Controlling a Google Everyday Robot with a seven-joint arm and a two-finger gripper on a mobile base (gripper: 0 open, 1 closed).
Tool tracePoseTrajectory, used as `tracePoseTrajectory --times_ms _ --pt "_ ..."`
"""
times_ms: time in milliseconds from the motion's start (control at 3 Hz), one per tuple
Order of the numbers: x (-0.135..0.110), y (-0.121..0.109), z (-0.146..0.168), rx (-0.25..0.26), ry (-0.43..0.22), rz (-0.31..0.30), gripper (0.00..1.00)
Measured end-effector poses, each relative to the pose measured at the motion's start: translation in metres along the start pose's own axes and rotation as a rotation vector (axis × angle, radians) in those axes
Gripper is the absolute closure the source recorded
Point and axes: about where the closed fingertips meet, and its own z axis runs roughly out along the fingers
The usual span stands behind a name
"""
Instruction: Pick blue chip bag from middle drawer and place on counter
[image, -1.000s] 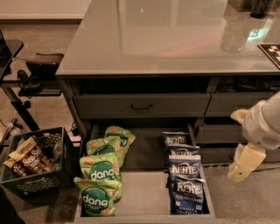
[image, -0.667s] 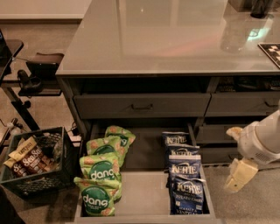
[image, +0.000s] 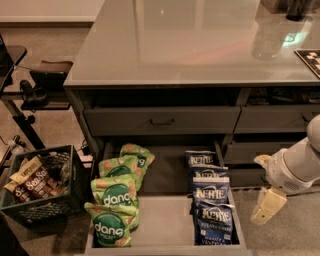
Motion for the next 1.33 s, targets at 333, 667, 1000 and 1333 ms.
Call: tracePoseTrajectory --times_ms 333,667,1000,1333 --pt "0.020 -0.001 0.037 -0.014 -0.027 0.072 0.00" --pt "0.034 -0.010 0.083 -0.027 -0.069 0.092 0.00" --pt "0.035 -0.011 0.120 -0.071 -0.089 0.074 0.00" --pt "0.026 0.000 0.148 -0.124 -0.109 0.033 0.00"
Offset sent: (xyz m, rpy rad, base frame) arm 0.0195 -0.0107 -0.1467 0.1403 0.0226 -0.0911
